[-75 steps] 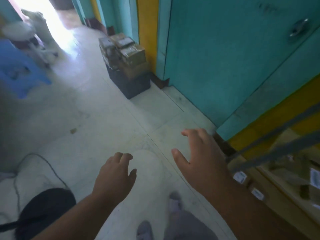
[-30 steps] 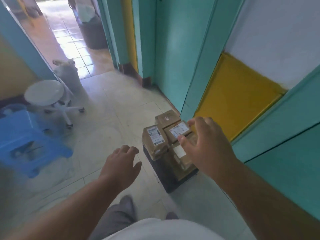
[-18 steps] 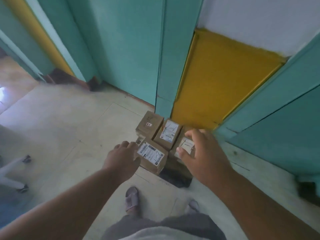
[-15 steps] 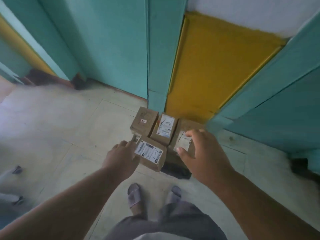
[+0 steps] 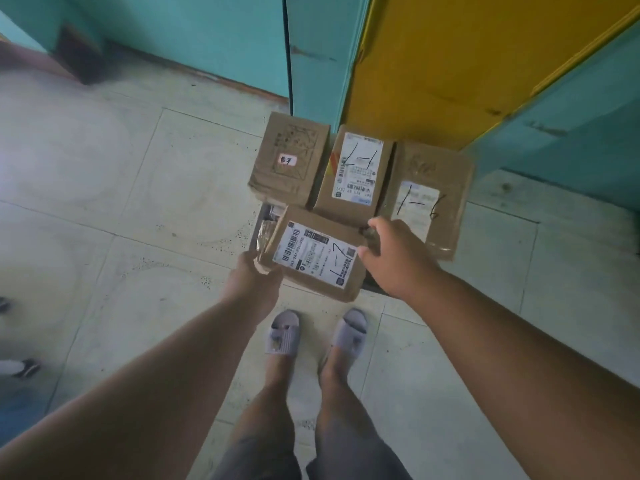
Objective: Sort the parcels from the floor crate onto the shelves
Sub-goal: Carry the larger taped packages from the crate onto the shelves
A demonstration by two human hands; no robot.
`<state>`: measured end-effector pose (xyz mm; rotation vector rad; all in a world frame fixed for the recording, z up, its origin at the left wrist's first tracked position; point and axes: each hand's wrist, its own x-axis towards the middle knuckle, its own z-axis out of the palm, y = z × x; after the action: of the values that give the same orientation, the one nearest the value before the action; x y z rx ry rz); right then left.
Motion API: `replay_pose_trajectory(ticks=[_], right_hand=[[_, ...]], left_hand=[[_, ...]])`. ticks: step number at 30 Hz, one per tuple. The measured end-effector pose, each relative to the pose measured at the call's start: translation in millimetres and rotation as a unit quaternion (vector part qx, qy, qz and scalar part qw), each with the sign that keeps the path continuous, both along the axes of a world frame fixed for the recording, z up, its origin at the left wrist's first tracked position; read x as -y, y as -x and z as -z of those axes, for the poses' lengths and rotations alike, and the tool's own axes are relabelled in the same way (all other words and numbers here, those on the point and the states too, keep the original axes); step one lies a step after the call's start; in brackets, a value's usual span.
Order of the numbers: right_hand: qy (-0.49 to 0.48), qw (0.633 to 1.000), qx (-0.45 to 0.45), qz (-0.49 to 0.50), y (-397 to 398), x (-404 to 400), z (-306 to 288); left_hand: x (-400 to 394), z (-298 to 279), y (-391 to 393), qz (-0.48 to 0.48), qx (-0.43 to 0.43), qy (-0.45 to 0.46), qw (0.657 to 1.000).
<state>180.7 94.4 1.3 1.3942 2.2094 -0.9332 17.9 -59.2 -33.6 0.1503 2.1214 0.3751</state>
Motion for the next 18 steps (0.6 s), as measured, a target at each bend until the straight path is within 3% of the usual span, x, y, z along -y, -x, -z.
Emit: replay_pose_trajectory(ticks=[4,8,12,15,18], right_hand=[[0.121,0.99,-0.002,0.075,10,-2,33],[0.094,0.985,-0.066,0.13,13,4,8],[0.066,0.98,-0.127,0.142,-1,11,-66],[0.066,0.974,-0.153,0.151,-15,16,-141],[0.053,0.97,-0.177,0.16,-31,21,-210]], left_hand=[[-6,17,-7,-0.176,0.138,-0.065,0.972],[-3,-2,-9,-0.265,0.141,-0.127,0.945],[-5,-72,-4,-0.362,0.173,-0.216,0.89],[-9,-141,-5,-0.357,0.202,-0.29,0.864],[-15,-204,-11,-0.197,0.235,-0.345,0.887]])
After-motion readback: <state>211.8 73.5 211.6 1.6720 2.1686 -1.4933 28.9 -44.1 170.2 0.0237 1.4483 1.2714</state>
